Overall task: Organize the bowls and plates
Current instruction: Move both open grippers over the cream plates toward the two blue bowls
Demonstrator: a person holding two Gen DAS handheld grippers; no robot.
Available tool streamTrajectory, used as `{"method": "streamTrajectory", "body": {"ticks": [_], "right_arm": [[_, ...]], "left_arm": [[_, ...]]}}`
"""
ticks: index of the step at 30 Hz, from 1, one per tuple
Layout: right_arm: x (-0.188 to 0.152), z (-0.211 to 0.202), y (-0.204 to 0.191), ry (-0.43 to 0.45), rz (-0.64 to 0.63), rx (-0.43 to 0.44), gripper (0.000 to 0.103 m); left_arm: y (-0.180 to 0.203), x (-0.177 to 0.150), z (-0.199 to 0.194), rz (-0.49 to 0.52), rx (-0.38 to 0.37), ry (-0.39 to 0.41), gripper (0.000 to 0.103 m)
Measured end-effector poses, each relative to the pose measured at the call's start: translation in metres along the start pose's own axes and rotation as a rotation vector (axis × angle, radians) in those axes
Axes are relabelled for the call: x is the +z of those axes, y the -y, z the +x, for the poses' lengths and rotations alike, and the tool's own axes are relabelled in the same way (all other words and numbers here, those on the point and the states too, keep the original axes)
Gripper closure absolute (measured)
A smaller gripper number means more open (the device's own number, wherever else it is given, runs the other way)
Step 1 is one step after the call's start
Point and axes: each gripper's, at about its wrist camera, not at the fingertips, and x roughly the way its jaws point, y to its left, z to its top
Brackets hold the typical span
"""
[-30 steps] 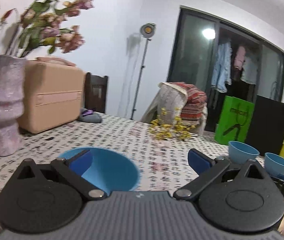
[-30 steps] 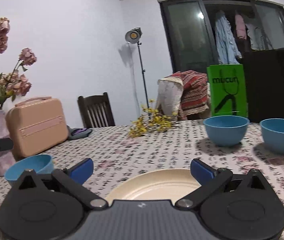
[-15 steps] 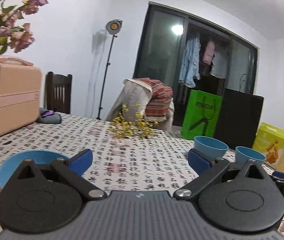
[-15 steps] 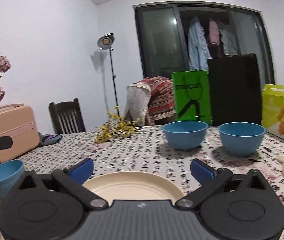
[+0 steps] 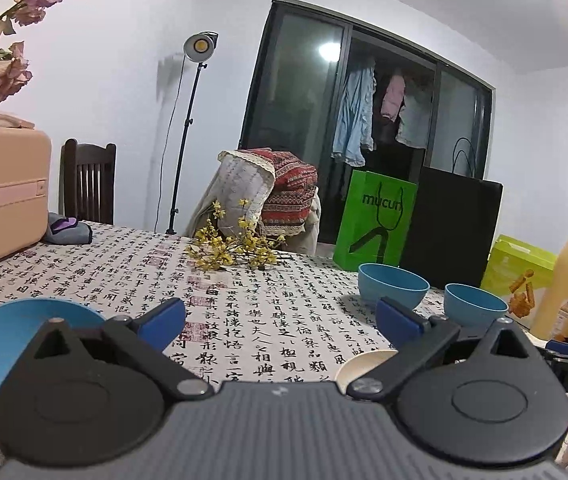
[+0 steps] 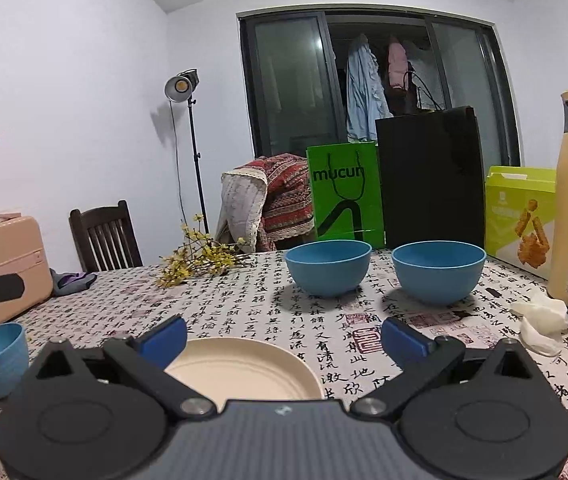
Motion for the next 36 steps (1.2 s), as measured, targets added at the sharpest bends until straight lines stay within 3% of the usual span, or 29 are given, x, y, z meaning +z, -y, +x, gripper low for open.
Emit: {"method": "streamTrajectory", "body": {"ticks": [19,36], "right_arm": [[0.0,0.001,-0.027,-0.024,-0.036,0.061,0.0],[-0.006,0.01,-0.033,-0.062,-0.045,0.075,0.0]], "left_arm": [[-0.016,0.002,-0.028,-0.018,0.053,0.031,0.0],[-0.019,-0.007,-0.027,-0.032,0.046,0.015,0.0]]}}
